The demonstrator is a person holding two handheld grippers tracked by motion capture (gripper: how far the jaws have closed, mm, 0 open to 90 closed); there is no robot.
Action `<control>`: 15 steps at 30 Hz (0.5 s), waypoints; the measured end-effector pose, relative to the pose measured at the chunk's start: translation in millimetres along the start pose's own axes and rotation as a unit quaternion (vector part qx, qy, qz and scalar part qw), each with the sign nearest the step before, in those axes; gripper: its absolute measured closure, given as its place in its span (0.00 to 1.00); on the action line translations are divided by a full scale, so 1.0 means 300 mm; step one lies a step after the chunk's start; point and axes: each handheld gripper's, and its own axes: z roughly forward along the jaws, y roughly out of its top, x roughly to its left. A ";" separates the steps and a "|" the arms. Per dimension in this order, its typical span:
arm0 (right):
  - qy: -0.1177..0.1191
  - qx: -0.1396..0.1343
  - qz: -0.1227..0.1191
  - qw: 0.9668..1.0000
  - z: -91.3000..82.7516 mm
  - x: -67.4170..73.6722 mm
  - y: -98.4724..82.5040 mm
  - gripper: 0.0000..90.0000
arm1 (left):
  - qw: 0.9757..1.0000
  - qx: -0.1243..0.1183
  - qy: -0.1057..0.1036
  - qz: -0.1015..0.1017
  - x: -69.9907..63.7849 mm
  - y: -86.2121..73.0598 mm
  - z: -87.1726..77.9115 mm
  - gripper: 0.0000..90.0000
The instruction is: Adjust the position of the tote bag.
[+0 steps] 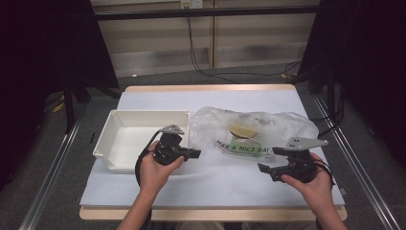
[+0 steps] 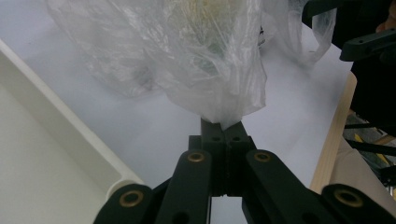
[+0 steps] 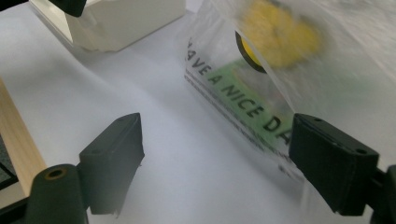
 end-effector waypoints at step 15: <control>-0.009 0.007 -0.015 1.000 0.126 -0.042 0.103 0.12 | 1.000 0.001 -0.005 0.000 0.000 -0.004 -0.006 1.00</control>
